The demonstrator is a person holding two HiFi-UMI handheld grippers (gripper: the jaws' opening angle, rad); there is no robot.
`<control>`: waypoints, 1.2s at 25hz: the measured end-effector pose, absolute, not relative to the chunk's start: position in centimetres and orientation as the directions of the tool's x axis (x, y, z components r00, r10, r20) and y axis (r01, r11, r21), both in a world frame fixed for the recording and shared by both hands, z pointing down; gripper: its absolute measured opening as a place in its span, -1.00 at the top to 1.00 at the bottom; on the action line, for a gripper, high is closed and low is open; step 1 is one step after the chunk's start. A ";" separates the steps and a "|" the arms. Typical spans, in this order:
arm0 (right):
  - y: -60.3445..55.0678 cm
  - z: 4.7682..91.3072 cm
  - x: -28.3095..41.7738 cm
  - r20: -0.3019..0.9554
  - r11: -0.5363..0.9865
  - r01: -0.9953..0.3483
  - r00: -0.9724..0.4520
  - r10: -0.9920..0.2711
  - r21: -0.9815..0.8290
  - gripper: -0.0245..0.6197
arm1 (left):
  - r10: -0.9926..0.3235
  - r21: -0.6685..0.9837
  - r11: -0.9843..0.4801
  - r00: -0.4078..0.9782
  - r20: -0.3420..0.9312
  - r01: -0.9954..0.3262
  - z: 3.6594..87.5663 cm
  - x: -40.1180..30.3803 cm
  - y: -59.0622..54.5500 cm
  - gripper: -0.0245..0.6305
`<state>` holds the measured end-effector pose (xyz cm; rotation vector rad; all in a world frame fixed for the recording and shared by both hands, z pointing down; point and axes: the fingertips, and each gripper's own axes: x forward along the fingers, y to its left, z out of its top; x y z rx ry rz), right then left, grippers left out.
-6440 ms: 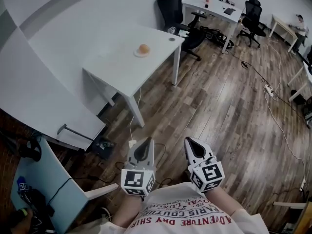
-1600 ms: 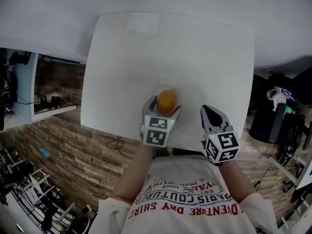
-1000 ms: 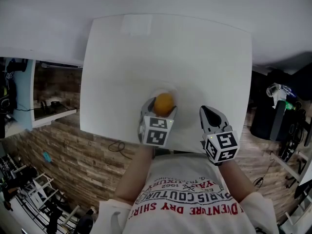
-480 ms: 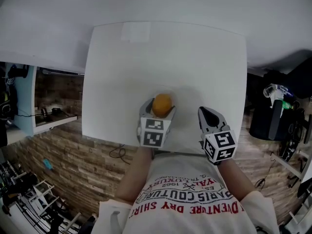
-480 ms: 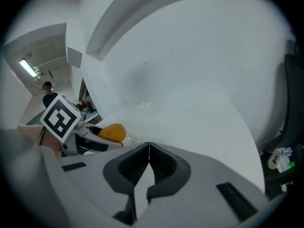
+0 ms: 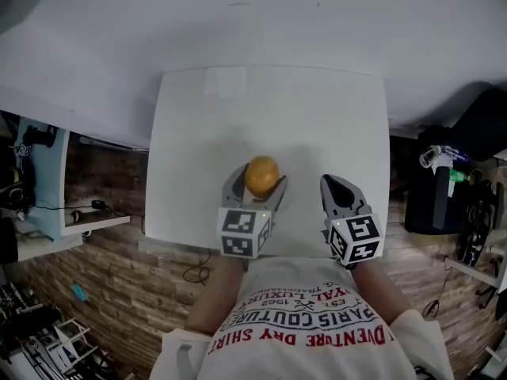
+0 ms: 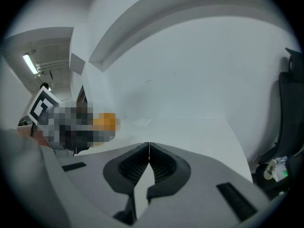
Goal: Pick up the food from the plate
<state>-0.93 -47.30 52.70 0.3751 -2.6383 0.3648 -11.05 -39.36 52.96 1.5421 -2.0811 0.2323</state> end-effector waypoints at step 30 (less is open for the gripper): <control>-43.4 41.3 0.5 0.163 0.905 -0.418 -0.901 -0.402 -0.076 0.89 | -0.934 0.051 0.309 -0.294 0.201 -0.950 39.7 -12.8 -34.8 -0.18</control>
